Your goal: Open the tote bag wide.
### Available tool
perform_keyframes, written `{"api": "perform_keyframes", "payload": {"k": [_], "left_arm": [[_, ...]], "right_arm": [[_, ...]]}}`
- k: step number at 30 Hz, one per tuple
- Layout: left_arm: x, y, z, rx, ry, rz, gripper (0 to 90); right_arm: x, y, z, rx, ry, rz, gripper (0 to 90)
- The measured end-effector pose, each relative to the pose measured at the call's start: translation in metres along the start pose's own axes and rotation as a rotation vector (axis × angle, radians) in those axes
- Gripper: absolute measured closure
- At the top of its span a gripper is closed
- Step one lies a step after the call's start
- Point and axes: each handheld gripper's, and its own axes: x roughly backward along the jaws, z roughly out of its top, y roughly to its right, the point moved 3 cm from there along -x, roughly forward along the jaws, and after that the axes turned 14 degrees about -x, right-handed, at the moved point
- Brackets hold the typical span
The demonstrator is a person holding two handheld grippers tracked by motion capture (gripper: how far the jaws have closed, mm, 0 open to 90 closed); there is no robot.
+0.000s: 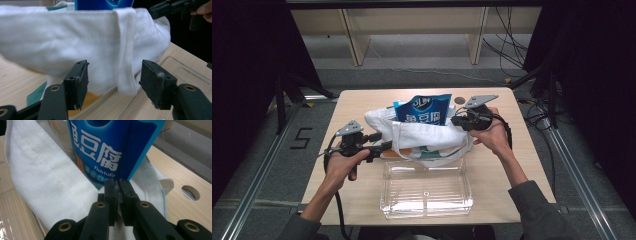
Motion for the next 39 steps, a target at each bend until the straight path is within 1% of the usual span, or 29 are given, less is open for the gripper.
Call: {"api": "perform_keyframes", "payload": {"k": [1, 2, 4, 6, 7, 8, 9, 10, 11, 14, 19, 20, 21, 22, 23, 24, 25, 27, 28, 29, 31, 32, 33, 34, 35, 36, 37, 38, 39], "left_arm": [[-0.005, 0.0, 0.004, -0.001, -0.003, -0.008, 39.4], [-0.012, -0.001, 0.008, 0.015, 0.003, -0.023, 39.9], [-0.02, -0.002, 0.012, 0.025, -0.001, -0.047, 44.8], [-0.026, -0.004, 0.013, 0.014, -0.014, -0.029, 53.5], [-0.028, -0.006, 0.013, 0.006, -0.021, -0.035, 59.0], [-0.03, -0.007, 0.012, 0.007, -0.02, -0.037, 67.5], [-0.032, -0.007, 0.012, -0.001, -0.021, -0.042, 73.5], [-0.034, -0.008, 0.01, -0.023, -0.032, -0.043, 77.8], [-0.036, -0.007, 0.01, -0.029, -0.041, -0.045, 80.1], [-0.042, -0.01, 0.001, -0.069, -0.081, -0.04, 82.1], [-0.054, -0.02, -0.02, -0.053, -0.15, -0.053, 82.6], [-0.057, -0.022, -0.024, -0.054, -0.167, -0.052, 82.6], [-0.062, -0.023, -0.028, -0.055, -0.17, -0.049, 82.7], [-0.067, -0.026, -0.033, -0.072, -0.199, -0.069, 82.8], [-0.071, -0.027, -0.036, -0.073, -0.197, -0.063, 82.9], [-0.073, -0.028, -0.039, -0.077, -0.232, -0.072, 82.9], [-0.076, -0.029, -0.044, -0.053, -0.263, -0.069, 83.0], [-0.08, -0.032, -0.051, -0.061, -0.296, -0.068, 83.1], [-0.082, -0.034, -0.054, -0.078, -0.319, -0.065, 83.2], [-0.084, -0.035, -0.058, -0.083, -0.332, -0.059, 83.2], [-0.085, -0.035, -0.06, -0.092, -0.342, -0.059, 83.4], [-0.085, -0.034, -0.061, -0.092, -0.345, -0.055, 83.4], [-0.086, -0.034, -0.061, -0.097, -0.347, -0.052, 83.5], [-0.086, -0.034, -0.061, -0.106, -0.351, -0.057, 83.5], [-0.087, -0.034, -0.062, -0.105, -0.354, -0.05, 83.5], [-0.088, -0.034, -0.063, -0.111, -0.353, -0.048, 83.5], [-0.088, -0.034, -0.064, -0.103, -0.354, -0.047, 83.6], [-0.09, -0.034, -0.066, -0.108, -0.35, -0.043, 83.6], [-0.09, -0.034, -0.066, -0.112, -0.359, -0.046, 83.6]], "right_arm": [[0.0, 0.0, 0.0, 0.0, 0.0, 0.0, 86.0], [0.0, 0.0, 0.0, 0.003, -0.006, 0.002, 86.0], [-0.001, -0.001, 0.0, 0.012, 0.015, -0.005, 86.0], [0.0, -0.002, -0.001, 0.008, -0.002, 0.0, 86.0], [-0.002, -0.001, -0.001, 0.025, -0.007, 0.011, 86.0], [-0.003, -0.001, -0.003, -0.005, 0.0, 0.0, 86.0], [-0.003, 0.0, -0.004, -0.002, -0.005, 0.001, 86.0], [-0.004, 0.001, -0.005, 0.005, -0.009, 0.007, 86.0], [-0.006, 0.001, -0.006, 0.002, -0.004, 0.001, 86.0], [-0.01, 0.001, -0.01, -0.002, -0.027, 0.011, 86.0], [-0.023, 0.002, -0.023, 0.012, -0.07, -0.002, 86.0], [-0.025, 0.002, -0.025, 0.008, -0.077, 0.0, 86.0], [-0.027, 0.003, -0.028, 0.01, -0.095, 0.001, 86.0], [-0.031, 0.004, -0.03, 0.012, -0.086, -0.001, 86.0], [-0.034, 0.005, -0.033, 0.005, -0.108, -0.004, 86.0], [-0.036, 0.006, -0.034, 0.003, -0.109, -0.007, 86.0], [-0.039, 0.007, -0.036, -0.003, -0.123, -0.004, 86.0], [-0.044, 0.01, -0.04, -0.011, -0.147, -0.001, 86.0], [-0.047, 0.011, -0.043, -0.031, -0.157, 0.005, 86.0], [-0.048, 0.011, -0.045, -0.052, -0.186, 0.006, 86.1], [-0.054, 0.016, -0.05, -0.031, -0.218, -0.008, 86.1], [-0.057, 0.015, -0.052, -0.041, -0.234, 0.002, 86.2], [-0.061, 0.018, -0.055, -0.035, -0.243, -0.003, 86.2], [-0.064, 0.017, -0.058, -0.061, -0.254, 0.001, 86.3], [-0.064, 0.02, -0.059, -0.043, -0.267, 0.001, 86.3], [-0.068, 0.022, -0.061, -0.041, -0.25, 0.005, 86.3], [-0.068, 0.023, -0.063, -0.045, -0.272, 0.005, 86.3], [-0.072, 0.026, -0.065, -0.042, -0.265, -0.005, 86.3], [-0.075, 0.024, -0.068, -0.07, -0.272, -0.005, 86.4]]}}
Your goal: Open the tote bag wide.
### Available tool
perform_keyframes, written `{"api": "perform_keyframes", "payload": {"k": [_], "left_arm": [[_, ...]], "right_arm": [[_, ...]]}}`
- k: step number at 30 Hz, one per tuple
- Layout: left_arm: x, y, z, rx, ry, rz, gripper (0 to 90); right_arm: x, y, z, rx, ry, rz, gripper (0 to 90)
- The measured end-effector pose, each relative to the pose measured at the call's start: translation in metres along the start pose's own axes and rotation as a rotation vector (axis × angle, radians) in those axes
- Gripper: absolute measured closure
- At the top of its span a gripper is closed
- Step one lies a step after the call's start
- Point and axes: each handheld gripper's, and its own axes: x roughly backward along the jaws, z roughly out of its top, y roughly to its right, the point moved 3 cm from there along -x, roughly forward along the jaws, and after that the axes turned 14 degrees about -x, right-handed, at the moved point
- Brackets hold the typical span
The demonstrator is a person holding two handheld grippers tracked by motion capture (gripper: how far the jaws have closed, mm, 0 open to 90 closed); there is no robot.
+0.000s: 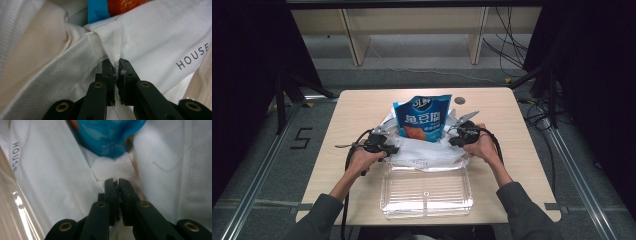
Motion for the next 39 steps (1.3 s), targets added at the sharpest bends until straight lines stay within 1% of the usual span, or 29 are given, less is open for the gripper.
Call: {"api": "perform_keyframes", "payload": {"k": [2, 4, 5, 7, 10, 11, 12, 13, 15, 16, 18, 20, 21, 22, 23, 24, 25, 27, 28, 29, 30, 31, 32, 33, 34, 35, 36, 37, 39], "left_arm": [[-0.003, 0.001, -0.001, -0.002, 0.0, 0.01, 83.6], [-0.004, 0.001, -0.002, 0.004, -0.006, 0.003, 83.5], [-0.003, 0.0, -0.002, 0.01, 0.002, -0.001, 83.4], [0.0, 0.0, -0.001, 0.013, 0.013, -0.007, 81.9], [0.009, 0.0, 0.003, 0.004, 0.026, -0.011, 74.0], [0.014, 0.0, 0.006, 0.001, 0.027, -0.008, 63.1], [0.019, -0.001, 0.01, 0.003, 0.041, 0.015, 63.1], [0.026, -0.001, 0.014, -0.001, 0.056, 0.04, 58.6], [0.038, -0.005, 0.025, -0.038, 0.12, 0.075, 53.7], [0.046, -0.006, 0.029, -0.033, 0.118, 0.082, 51.8], [0.059, -0.01, 0.035, -0.006, 0.158, 0.105, 50.6], [0.07, -0.015, 0.038, 0.016, 0.196, 0.142, 49.9], [0.073, -0.018, 0.039, 0.021, 0.206, 0.15, 49.5], [0.077, -0.022, 0.039, 0.03, 0.215, 0.165, 49.2], [0.08, -0.026, 0.039, 0.043, 0.226, 0.188, 48.4], [0.082, -0.031, 0.039, 0.053, 0.231, 0.214, 45.8], [0.083, -0.036, 0.038, 0.053, 0.226, 0.23, 43.0], [0.079, -0.043, 0.037, 0.07, 0.225, 0.218, 43.2], [0.076, -0.047, 0.035, 0.055, 0.202, 0.198, 42.9], [0.071, -0.049, 0.035, 0.067, 0.202, 0.194, 43.1], [0.066, -0.051, 0.035, 0.075, 0.191, 0.177, 44.2], [0.061, -0.053, 0.035, 0.074, 0.188, 0.171, 46.3], [0.058, -0.056, 0.034, 0.048, 0.163, 0.163, 49.9], [0.051, -0.055, 0.036, 0.074, 0.199, 0.153, 56.9], [0.05, -0.057, 0.036, 0.05, 0.183, 0.147, 65.0], [0.046, -0.057, 0.039, 0.063, 0.201, 0.155, 71.5], [0.044, -0.06, 0.039, 0.049, 0.182, 0.159, 76.8], [0.04, -0.062, 0.04, 0.074, 0.196, 0.152, 81.1], [0.032, -0.065, 0.042, 0.119, 0.211, 0.156, 85.9]], "right_arm": [[-0.003, 0.0, -0.001, -0.006, -0.023, -0.009, 86.3], [-0.006, 0.0, -0.002, -0.011, -0.021, -0.006, 86.3], [-0.007, 0.002, -0.001, 0.007, -0.007, 0.003, 86.2], [-0.001, 0.001, -0.001, -0.018, -0.015, 0.004, 85.4], [0.009, 0.0, 0.003, -0.03, 0.039, 0.033, 78.3], [0.019, -0.001, 0.006, -0.041, 0.081, 0.05, 72.2], [0.019, -0.001, 0.006, -0.041, 0.081, 0.05, 72.2], [0.025, 0.001, 0.009, -0.021, 0.111, 0.047, 70.3], [0.038, 0.003, 0.016, -0.015, 0.162, 0.051, 68.5], [0.046, 0.001, 0.018, -0.035, 0.176, 0.055, 67.6], [0.06, 0.005, 0.025, -0.018, 0.216, 0.035, 67.6], [0.07, 0.008, 0.031, -0.019, 0.247, -0.003, 67.0], [0.073, 0.009, 0.034, -0.038, 0.258, -0.016, 66.7], [0.075, 0.01, 0.034, -0.051, 0.254, -0.027, 65.8], [0.076, 0.016, 0.037, -0.032, 0.262, -0.05, 64.9], [0.074, 0.017, 0.038, -0.055, 0.266, -0.064, 64.3], [0.074, 0.022, 0.039, -0.039, 0.248, -0.075, 64.3], [0.066, 0.026, 0.041, -0.068, 0.263, -0.084, 64.4], [0.064, 0.028, 0.041, -0.067, 0.25, -0.076, 64.7], [0.06, 0.029, 0.041, -0.073, 0.235, -0.064, 65.0], [0.052, 0.031, 0.042, -0.076, 0.262, -0.069, 65.8], [0.049, 0.033, 0.041, -0.078, 0.234, -0.068, 66.8], [0.043, 0.032, 0.041, -0.097, 0.232, -0.057, 67.8], [0.039, 0.033, 0.041, -0.092, 0.231, -0.056, 70.7], [0.038, 0.035, 0.042, -0.073, 0.213, -0.054, 75.0], [0.036, 0.034, 0.043, -0.07, 0.228, -0.05, 80.2], [0.034, 0.034, 0.043, -0.065, 0.232, -0.046, 86.1], [0.034, 0.034, 0.044, -0.051, 0.234, -0.052, 88.6], [0.032, 0.036, 0.045, -0.069, 0.25, -0.065, 89.4]]}}
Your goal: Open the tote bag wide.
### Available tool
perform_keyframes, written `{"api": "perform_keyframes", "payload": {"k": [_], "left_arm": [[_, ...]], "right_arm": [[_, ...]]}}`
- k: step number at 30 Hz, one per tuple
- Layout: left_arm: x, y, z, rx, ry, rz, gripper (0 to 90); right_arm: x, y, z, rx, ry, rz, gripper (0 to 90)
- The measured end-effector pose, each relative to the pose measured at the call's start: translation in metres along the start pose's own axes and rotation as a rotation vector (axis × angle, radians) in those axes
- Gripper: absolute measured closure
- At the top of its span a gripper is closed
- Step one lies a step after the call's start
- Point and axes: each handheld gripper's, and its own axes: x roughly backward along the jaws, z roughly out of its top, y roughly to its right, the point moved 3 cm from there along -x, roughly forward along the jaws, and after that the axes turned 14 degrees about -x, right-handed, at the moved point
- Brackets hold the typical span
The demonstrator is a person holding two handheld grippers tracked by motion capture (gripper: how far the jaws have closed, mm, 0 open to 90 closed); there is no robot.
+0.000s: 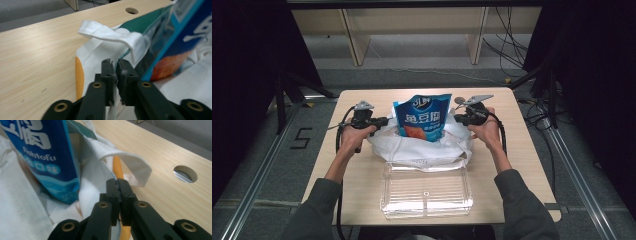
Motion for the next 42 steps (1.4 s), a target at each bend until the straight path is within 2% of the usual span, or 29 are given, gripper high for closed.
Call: {"api": "perform_keyframes", "payload": {"k": [1, 2, 4, 5, 6, 7, 8, 9, 10, 12, 13, 14, 15, 17, 19, 21, 23, 25, 27, 28, 29, 31, 32, 33, 35, 36, 37, 41, 42], "left_arm": [[-0.005, -0.001, -0.002, 0.006, -0.009, 0.003, 86.8], [-0.01, -0.002, -0.006, 0.007, -0.037, -0.001, 87.0], [-0.022, -0.005, -0.015, 0.022, -0.077, 0.003, 87.0], [-0.027, -0.006, -0.019, 0.04, -0.089, -0.011, 87.0], [-0.032, -0.008, -0.023, 0.058, -0.103, -0.02, 87.0], [-0.037, -0.009, -0.026, 0.075, -0.113, -0.026, 87.0], [-0.04, -0.01, -0.029, 0.088, -0.116, -0.033, 87.0], [-0.041, -0.011, -0.03, 0.102, -0.12, -0.042, 87.0], [-0.042, -0.011, -0.031, 0.116, -0.119, -0.047, 86.9], [-0.042, -0.012, -0.031, 0.109, -0.127, -0.057, 86.9], [-0.043, -0.012, -0.031, 0.11, -0.131, -0.053, 86.9], [-0.043, -0.011, -0.032, 0.112, -0.136, -0.055, 86.9], [-0.044, -0.011, -0.033, 0.114, -0.142, -0.053, 86.9], [-0.045, -0.01, -0.034, 0.114, -0.139, -0.046, 86.9], [-0.045, -0.01, -0.034, 0.111, -0.137, -0.046, 86.9], [-0.043, -0.011, -0.033, 0.1, -0.138, -0.05, 86.3], [-0.041, -0.011, -0.032, 0.114, -0.129, -0.044, 84.1], [-0.039, -0.012, -0.03, 0.122, -0.123, -0.052, 79.1], [-0.036, -0.013, -0.026, 0.132, -0.117, -0.047, 69.4], [-0.034, -0.012, -0.023, 0.13, -0.111, -0.039, 63.1], [-0.031, -0.013, -0.02, 0.119, -0.116, -0.035, 63.1], [-0.027, -0.013, -0.016, 0.112, -0.11, -0.022, 56.2], [-0.024, -0.014, -0.015, 0.111, -0.111, -0.012, 52.9], [-0.022, -0.015, -0.014, 0.111, -0.101, -0.005, 52.7], [-0.015, -0.016, -0.012, 0.114, -0.088, -0.002, 50.6], [-0.01, -0.016, -0.011, 0.115, -0.08, 0.0, 49.1], [-0.007, -0.015, -0.01, 0.121, -0.058, 0.001, 49.0], [0.014, -0.012, -0.01, 0.074, -0.052, 0.01, 47.8], [0.019, -0.009, -0.01, 0.078, -0.04, 0.003, 47.4]], "right_arm": [[-0.002, 0.002, 0.0, -0.006, 0.012, -0.006, 89.5], [-0.004, 0.004, -0.001, -0.019, -0.002, -0.014, 89.5], [-0.013, 0.009, -0.004, -0.035, 0.018, -0.028, 89.7], [-0.013, 0.009, -0.006, -0.063, -0.033, -0.03, 89.7], [-0.02, 0.012, -0.007, -0.051, -0.006, -0.038, 89.7], [-0.021, 0.012, -0.009, -0.072, -0.05, -0.045, 89.7], [-0.029, 0.014, -0.012, -0.081, -0.034, -0.061, 89.7], [-0.03, 0.017, -0.014, -0.087, -0.08, -0.05, 89.7], [-0.037, 0.022, -0.017, -0.088, -0.064, -0.054, 89.7], [-0.047, 0.028, -0.023, -0.108, -0.068, -0.045, 89.8], [-0.05, 0.028, -0.026, -0.144, -0.079, -0.035, 89.8], [-0.052, 0.03, -0.028, -0.13, -0.094, -0.041, 89.8], [-0.053, 0.03, -0.03, -0.138, -0.107, -0.044, 89.8], [-0.055, 0.028, -0.03, -0.148, -0.095, -0.04, 89.7], [-0.052, 0.027, -0.029, -0.156, -0.122, -0.039, 89.7], [-0.052, 0.027, -0.028, -0.108, -0.107, -0.047, 89.4], [-0.047, 0.025, -0.025, -0.092, -0.088, -0.043, 86.8], [-0.038, 0.026, -0.02, -0.102, -0.05, -0.022, 79.0], [-0.028, 0.024, -0.014, -0.145, -0.034, -0.045, 75.9], [-0.019, 0.023, -0.009, -0.123, 0.009, -0.015, 71.8], [-0.019, 0.023, -0.009, -0.123, 0.009, -0.015, 71.8], [-0.009, 0.017, -0.006, -0.127, -0.011, -0.006, 68.7], [-0.008, 0.018, -0.004, -0.083, 0.022, -0.001, 67.1], [-0.003, 0.014, -0.003, -0.096, 0.013, 0.001, 66.3], [0.002, 0.009, -0.001, -0.085, 0.029, -0.004, 65.4], [0.007, 0.005, -0.001, -0.077, 0.004, 0.002, 65.3], [0.009, 0.003, 0.0, -0.057, 0.01, 0.01, 64.8], [0.02, -0.007, 0.002, -0.029, 0.0, 0.012, 61.5], [0.022, -0.009, 0.003, -0.022, 0.0, 0.016, 60.4]]}}
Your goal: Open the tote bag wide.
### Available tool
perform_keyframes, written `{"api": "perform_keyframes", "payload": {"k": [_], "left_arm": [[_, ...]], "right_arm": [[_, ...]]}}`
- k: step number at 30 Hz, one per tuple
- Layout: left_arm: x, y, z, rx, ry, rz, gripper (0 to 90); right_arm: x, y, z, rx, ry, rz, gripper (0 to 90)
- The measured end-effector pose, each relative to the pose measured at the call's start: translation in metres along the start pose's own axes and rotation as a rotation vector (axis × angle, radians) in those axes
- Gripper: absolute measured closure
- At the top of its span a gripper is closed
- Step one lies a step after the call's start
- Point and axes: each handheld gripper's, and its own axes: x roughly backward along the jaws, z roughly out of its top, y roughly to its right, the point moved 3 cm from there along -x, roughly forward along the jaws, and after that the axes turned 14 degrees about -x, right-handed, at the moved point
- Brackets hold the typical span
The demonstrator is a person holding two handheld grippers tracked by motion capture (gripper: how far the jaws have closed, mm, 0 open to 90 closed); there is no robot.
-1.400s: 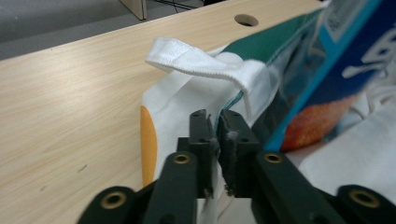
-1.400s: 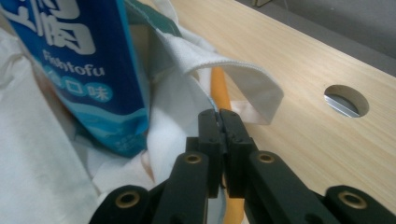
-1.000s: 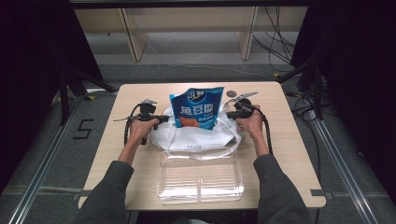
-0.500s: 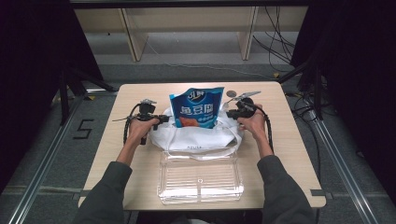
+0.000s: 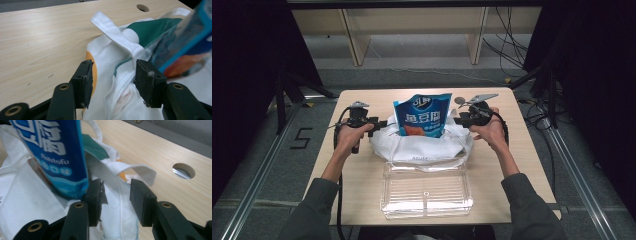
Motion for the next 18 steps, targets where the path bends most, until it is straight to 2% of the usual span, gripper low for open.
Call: {"api": "perform_keyframes", "payload": {"k": [1, 2, 3, 4, 5, 6, 7, 8, 9, 10, 13, 14, 15, 16, 17, 18], "left_arm": [[0.005, 0.002, -0.001, -0.003, 0.007, -0.005, 47.1], [0.01, 0.003, -0.004, -0.016, 0.009, -0.01, 46.4], [0.014, 0.006, -0.005, -0.012, 0.024, -0.011, 45.8], [0.019, 0.008, -0.008, -0.017, 0.03, -0.014, 44.7], [0.023, 0.01, -0.011, -0.026, 0.033, -0.015, 43.5], [0.027, 0.013, -0.013, -0.028, 0.035, -0.012, 42.4], [0.032, 0.015, -0.016, -0.034, 0.04, -0.008, 41.3], [0.036, 0.016, -0.019, -0.048, 0.038, -0.008, 40.1], [0.038, 0.018, -0.021, -0.034, 0.052, 0.0, 38.6], [0.041, 0.019, -0.023, -0.033, 0.053, 0.005, 37.0], [0.047, 0.023, -0.033, -0.032, 0.049, 0.004, 34.4], [0.049, 0.025, -0.037, -0.037, 0.049, 0.006, 33.9], [0.051, 0.028, -0.04, -0.044, 0.046, 0.011, 33.6], [0.054, 0.03, -0.043, -0.058, 0.032, 0.013, 33.0], [0.056, 0.033, -0.046, -0.044, 0.043, 0.007, 32.3], [0.058, 0.036, -0.049, -0.049, 0.041, 0.003, 31.9]], "right_arm": [[0.002, -0.003, 0.0, -0.007, -0.002, 0.009, 59.3], [0.002, -0.004, 0.001, 0.01, 0.014, 0.006, 57.9], [0.005, -0.005, 0.001, 0.014, -0.006, 0.002, 56.0], [0.003, -0.007, 0.001, 0.017, 0.027, -0.007, 54.9], [0.008, -0.009, 0.0, 0.023, -0.026, -0.012, 54.1], [0.008, -0.009, 0.0, 0.034, -0.01, -0.015, 53.1], [0.011, -0.01, 0.0, 0.031, -0.026, -0.014, 52.2], [0.012, -0.012, 0.0, 0.03, -0.018, -0.016, 51.2], [0.014, -0.011, 0.002, 0.053, -0.025, -0.014, 49.5], [0.013, -0.012, 0.002, 0.052, -0.002, -0.023, 48.4], [0.018, -0.016, 0.003, 0.048, -0.05, -0.028, 44.8], [0.018, -0.015, 0.005, 0.074, -0.03, -0.031, 43.9], [0.021, -0.017, 0.005, 0.058, -0.054, -0.032, 43.3], [0.02, -0.018, 0.006, 0.049, -0.032, -0.035, 42.1], [0.021, -0.019, 0.006, 0.046, -0.033, -0.033, 40.6], [0.022, -0.019, 0.006, 0.053, -0.038, -0.042, 39.6]]}}
